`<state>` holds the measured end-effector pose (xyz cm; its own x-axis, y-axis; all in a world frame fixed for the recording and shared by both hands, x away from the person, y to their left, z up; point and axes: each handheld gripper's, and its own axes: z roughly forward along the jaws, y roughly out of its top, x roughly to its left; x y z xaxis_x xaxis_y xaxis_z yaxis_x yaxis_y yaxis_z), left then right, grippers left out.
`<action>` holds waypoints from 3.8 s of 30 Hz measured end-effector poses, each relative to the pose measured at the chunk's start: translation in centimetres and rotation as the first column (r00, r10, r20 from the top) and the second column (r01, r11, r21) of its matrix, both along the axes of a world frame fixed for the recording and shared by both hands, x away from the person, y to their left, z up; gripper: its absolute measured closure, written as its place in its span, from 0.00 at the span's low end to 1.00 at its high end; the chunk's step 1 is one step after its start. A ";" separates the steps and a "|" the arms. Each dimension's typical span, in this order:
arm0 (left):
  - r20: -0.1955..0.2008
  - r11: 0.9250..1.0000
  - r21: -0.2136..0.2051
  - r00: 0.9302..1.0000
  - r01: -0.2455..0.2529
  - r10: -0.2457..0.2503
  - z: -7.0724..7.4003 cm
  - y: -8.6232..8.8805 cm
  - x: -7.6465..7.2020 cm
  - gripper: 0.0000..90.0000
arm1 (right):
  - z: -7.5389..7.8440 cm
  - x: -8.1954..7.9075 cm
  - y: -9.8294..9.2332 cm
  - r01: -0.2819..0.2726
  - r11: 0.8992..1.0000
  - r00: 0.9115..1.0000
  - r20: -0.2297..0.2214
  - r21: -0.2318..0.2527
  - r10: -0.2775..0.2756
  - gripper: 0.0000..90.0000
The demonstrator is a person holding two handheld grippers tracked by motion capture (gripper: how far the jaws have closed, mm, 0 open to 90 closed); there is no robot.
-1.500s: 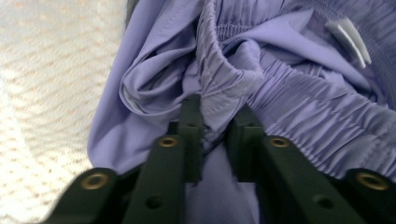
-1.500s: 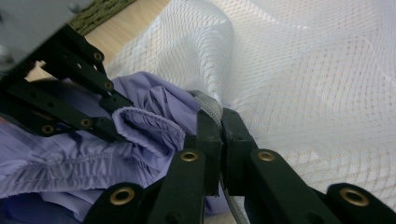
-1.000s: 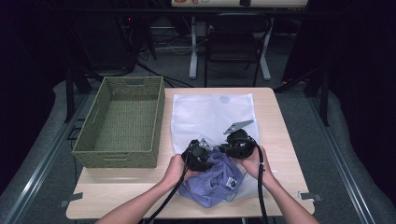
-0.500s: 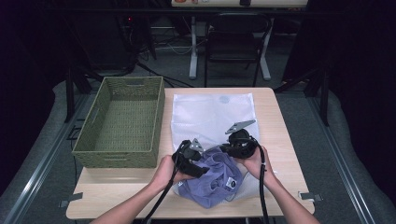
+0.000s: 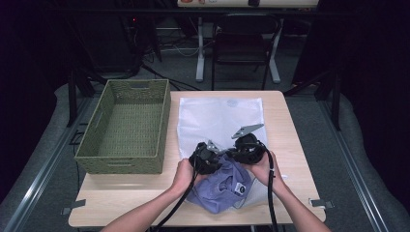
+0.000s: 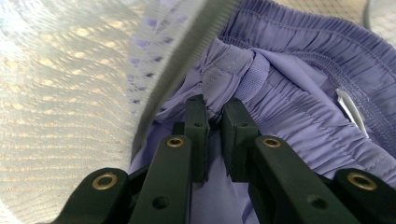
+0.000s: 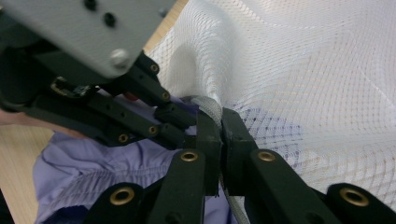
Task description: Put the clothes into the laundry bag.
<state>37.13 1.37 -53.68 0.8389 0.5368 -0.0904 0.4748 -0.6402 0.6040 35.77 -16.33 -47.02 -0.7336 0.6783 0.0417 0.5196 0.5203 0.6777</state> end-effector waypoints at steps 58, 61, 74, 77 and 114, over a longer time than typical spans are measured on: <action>0.063 0.995 0.011 0.993 0.103 -0.103 2.1 0.8 -3.5 0.89 | -0.2 -0.2 -0.2 -0.006 1.000 1.000 -0.017 0.002 0.006 0.98; 0.037 0.994 0.029 0.994 0.104 -0.105 1.0 0.0 -3.0 0.86 | -0.2 -0.3 -0.1 -0.005 1.000 1.000 -0.022 -0.002 0.005 0.98; 0.045 0.993 0.037 0.992 0.116 -0.118 0.5 0.8 -3.0 0.50 | -1.3 0.1 -0.4 0.002 1.000 0.999 -0.050 -0.024 -0.003 0.98; 0.045 0.994 0.028 0.993 0.110 -0.111 0.9 1.4 -3.2 0.39 | -1.5 0.2 -0.5 0.004 1.000 0.999 -0.053 -0.030 -0.006 0.97; 0.086 0.986 0.094 0.986 0.138 -0.146 -0.7 -1.1 -4.5 0.90 | -1.8 -0.1 -0.1 -0.009 0.999 0.998 -0.069 -0.048 0.006 0.97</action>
